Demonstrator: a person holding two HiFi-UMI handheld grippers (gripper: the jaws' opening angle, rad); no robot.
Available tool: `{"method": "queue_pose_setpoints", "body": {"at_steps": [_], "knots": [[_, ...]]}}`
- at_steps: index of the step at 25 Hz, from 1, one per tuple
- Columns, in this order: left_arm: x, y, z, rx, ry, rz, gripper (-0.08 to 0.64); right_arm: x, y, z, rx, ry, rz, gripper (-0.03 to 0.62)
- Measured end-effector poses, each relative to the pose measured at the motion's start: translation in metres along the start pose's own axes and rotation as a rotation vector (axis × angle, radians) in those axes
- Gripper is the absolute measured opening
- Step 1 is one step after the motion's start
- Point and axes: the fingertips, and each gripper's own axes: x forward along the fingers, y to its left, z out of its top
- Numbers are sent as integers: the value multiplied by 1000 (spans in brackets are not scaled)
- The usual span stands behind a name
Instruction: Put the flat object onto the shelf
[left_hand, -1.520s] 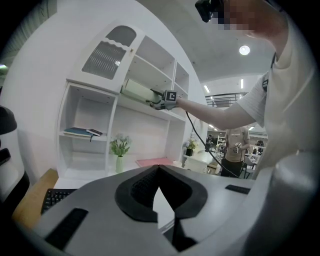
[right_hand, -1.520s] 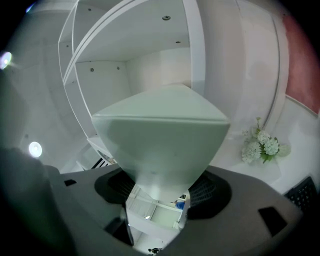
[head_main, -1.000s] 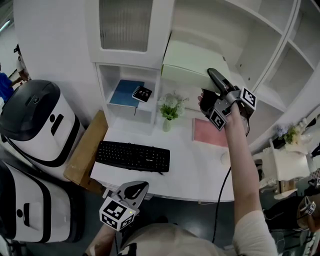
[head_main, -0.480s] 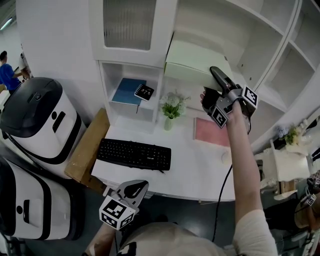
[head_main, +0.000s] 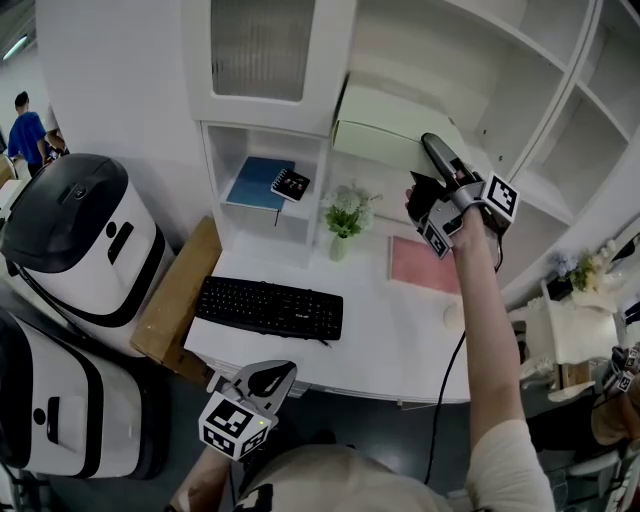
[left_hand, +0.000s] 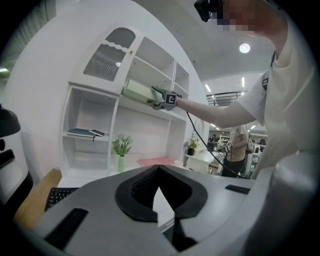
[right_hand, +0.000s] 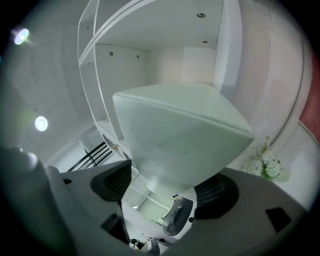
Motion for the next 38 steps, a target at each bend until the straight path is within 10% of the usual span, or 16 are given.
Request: {"method": "queue_pose_setpoints", "body": {"at_steps": [10, 18, 38], "knots": [[-1, -2, -1, 3, 5, 2, 14, -1, 3, -16, -257, 134, 46, 383], [-1, -4, -1, 14, 12, 1, 14, -1, -10, -18, -470, 181, -86, 376], [-7, -8, -1, 14, 14, -3, 14, -10, -4, -15, -498, 106, -55, 371]]}}
